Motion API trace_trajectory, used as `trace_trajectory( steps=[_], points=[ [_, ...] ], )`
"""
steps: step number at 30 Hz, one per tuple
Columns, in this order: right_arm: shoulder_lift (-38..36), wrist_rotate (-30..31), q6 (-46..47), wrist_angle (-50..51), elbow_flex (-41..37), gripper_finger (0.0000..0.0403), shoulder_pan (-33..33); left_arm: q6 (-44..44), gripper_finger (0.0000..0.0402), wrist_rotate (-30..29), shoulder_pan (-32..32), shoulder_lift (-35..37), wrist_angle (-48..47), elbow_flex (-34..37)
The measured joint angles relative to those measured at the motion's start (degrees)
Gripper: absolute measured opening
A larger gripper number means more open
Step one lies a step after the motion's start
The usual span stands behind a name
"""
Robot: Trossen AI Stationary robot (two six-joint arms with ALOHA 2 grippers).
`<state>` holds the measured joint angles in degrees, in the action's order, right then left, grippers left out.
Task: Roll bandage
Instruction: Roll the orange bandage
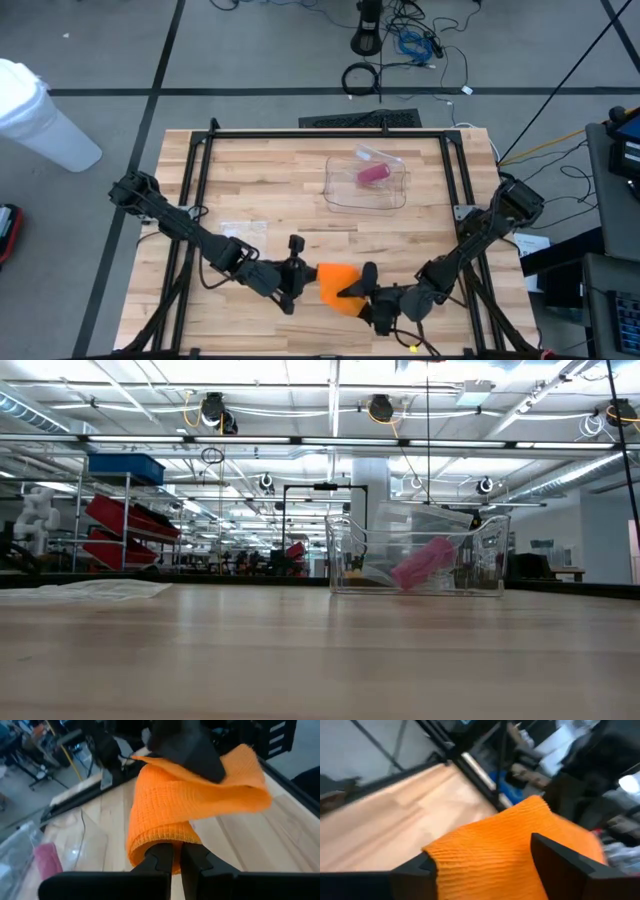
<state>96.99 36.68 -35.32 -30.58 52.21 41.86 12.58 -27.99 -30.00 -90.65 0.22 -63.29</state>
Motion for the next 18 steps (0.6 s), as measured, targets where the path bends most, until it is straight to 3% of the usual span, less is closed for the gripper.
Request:
trace_trajectory(
  steps=[8,10,16,18],
  points=[
    [0.0,10.3,-27.7,-10.8,0.0,0.0256,3.7,1.5,0.0013,-1.0,0.6,0.0,2.2,0.0],
    [0.0,13.5,-30.9,-8.5,0.0,0.0258,3.6,2.1,0.0013,-1.1,0.8,0.0,2.8,0.0],
    [0.0,14.6,-40.1,-7.0,0.0,0.0256,3.3,4.6,0.0013,-1.1,1.6,0.0,6.3,-0.1],
    [0.0,18.0,-44.4,-6.9,0.0,0.0254,3.4,6.1,0.0013,-1.2,1.6,0.0,7.4,-0.1]
  ],
)
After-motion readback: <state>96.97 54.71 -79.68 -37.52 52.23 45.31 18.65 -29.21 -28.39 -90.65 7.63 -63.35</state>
